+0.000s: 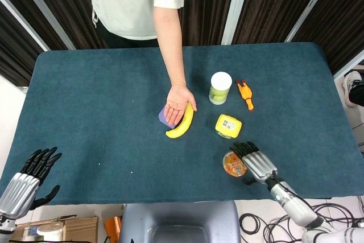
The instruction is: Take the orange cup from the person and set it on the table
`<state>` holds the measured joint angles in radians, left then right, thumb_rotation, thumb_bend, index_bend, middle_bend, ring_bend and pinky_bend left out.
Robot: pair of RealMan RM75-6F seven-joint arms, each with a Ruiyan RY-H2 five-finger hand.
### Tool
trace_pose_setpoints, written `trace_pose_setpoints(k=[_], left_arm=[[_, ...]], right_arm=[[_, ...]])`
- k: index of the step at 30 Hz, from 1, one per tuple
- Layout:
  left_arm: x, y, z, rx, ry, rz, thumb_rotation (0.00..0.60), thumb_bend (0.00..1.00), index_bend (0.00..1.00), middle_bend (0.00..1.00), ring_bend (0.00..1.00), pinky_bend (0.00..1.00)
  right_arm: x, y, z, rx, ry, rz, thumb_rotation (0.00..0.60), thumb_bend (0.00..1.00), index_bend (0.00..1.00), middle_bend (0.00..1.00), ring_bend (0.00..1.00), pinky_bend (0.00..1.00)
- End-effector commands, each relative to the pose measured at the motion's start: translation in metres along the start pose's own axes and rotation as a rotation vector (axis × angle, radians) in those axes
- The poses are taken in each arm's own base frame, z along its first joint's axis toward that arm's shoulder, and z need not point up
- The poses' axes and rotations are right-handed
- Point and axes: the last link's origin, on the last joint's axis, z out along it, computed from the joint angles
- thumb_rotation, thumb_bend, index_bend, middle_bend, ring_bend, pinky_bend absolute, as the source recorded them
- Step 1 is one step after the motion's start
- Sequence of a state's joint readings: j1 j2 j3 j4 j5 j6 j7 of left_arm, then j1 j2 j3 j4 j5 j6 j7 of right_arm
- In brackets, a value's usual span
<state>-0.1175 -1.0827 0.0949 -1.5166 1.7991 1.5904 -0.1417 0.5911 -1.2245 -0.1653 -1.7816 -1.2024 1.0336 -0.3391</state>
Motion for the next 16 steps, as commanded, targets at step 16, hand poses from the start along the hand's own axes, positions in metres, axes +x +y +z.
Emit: trace_pose_setpoints(k=[16], left_arm=[[0.0,0.006,-0.005,-0.008,0.018,0.02,0.6,0.38,0.0,0.0,0.0,0.07]], right_arm=[[-0.017,0.069,-0.179,-0.487,0.569,0.077,0.6,0.15,0.0,0.0,0.0,0.0]])
